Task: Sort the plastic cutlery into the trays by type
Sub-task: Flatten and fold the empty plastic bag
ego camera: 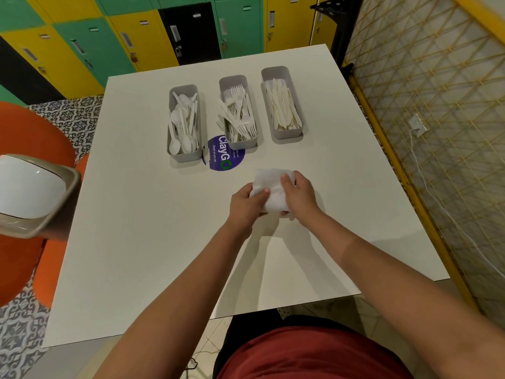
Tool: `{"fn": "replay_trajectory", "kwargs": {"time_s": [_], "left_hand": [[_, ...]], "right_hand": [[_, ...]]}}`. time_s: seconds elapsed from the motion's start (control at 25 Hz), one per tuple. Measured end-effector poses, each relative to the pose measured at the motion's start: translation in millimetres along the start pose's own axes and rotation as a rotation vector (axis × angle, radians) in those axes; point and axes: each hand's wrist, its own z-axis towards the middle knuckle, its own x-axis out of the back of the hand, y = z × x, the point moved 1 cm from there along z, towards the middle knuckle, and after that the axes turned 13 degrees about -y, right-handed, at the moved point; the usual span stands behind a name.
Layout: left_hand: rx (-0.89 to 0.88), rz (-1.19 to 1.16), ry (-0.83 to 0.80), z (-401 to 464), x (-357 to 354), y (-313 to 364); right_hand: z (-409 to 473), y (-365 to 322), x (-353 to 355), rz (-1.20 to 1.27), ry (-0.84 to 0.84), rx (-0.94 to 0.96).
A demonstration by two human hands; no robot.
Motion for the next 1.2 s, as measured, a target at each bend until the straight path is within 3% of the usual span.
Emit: {"fn": "replay_trajectory", "kwargs": {"time_s": [0.12, 0.32, 0.44, 0.52, 0.68, 1.0, 1.2], "left_hand": [[0.046, -0.139, -0.024, -1, -1, 4], [0.116, -0.138, 0.17, 4, 14, 8], [0.075, -0.008, 0.25, 5, 25, 10], [0.049, 0.054, 0.226, 7, 30, 13], [0.056, 0.104, 0.094, 9, 34, 19], [-0.022, -0.096, -0.192, 5, 41, 18], [-0.085, -0.14, -0.032, -2, 60, 18]], "right_hand": [[3, -3, -1, -0.135, 0.076, 0.017], [3, -5, -3, -0.064, -0.09, 0.115], [4, -5, -1, -0.528, -0.207, 0.341], [2, -6, -2, -0.743, -0.315, 0.374], [1, -5, 0, -0.487, -0.435, 0.248], [3, -11, 1, -0.347, -0.496, 0.093], [6, -21, -16, -0.206, -0.497, 0.077]]}}
